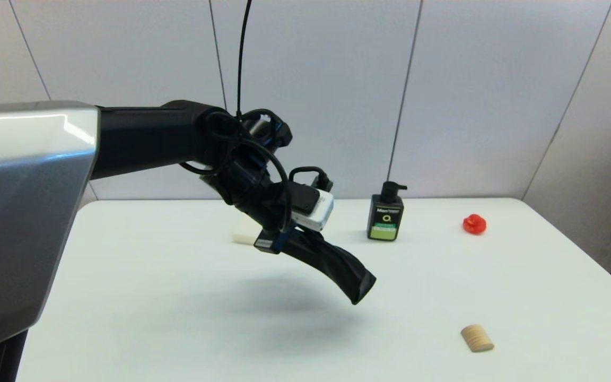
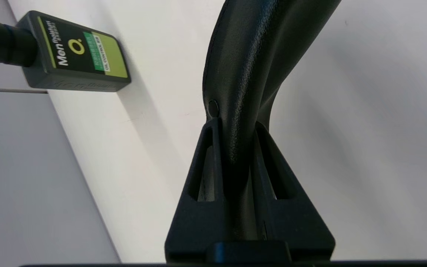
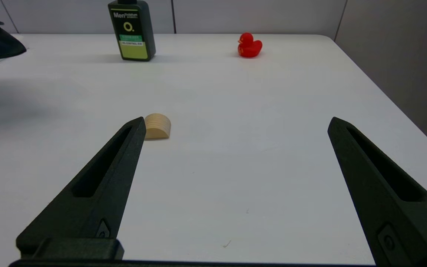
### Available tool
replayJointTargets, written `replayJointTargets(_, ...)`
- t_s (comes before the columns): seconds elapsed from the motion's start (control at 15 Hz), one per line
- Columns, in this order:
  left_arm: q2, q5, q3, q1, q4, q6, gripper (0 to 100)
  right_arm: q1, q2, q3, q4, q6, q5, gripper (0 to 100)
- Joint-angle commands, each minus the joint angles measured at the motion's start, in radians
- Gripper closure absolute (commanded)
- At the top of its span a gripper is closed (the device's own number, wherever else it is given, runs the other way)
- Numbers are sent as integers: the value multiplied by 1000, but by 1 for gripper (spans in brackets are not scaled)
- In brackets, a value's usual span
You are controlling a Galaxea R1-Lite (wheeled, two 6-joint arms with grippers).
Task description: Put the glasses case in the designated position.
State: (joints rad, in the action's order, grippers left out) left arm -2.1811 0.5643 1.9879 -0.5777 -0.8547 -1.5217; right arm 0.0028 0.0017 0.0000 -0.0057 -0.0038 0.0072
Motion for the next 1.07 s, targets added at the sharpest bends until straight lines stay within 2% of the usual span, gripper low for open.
replayJointTargets(0.07, -3, -150, -1, -100, 108, 391, 100, 0, 1, 0, 0, -1, 0, 0)
replayJointTargets(0.2, -6, -201, -1, -134, 221, 660, 100, 0, 1, 0, -2, -1, 0, 0)
replayJointTargets(0.33, -6, -285, -1, -159, 286, 833, 100, 0, 1, 0, -2, -1, 0, 0)
replayJointTargets(0.47, -6, -314, -1, -168, 315, 1000, 100, 0, 1, 0, 0, 1, 0, 0)
replayJointTargets(0.73, 0, -483, -1, -166, 336, 1209, 100, 0, 1, 0, 0, -1, 0, 0)
replayJointTargets(1.07, 12, -609, -1, -166, 353, 1460, 100, 0, 1, 0, 0, -1, 0, 0)
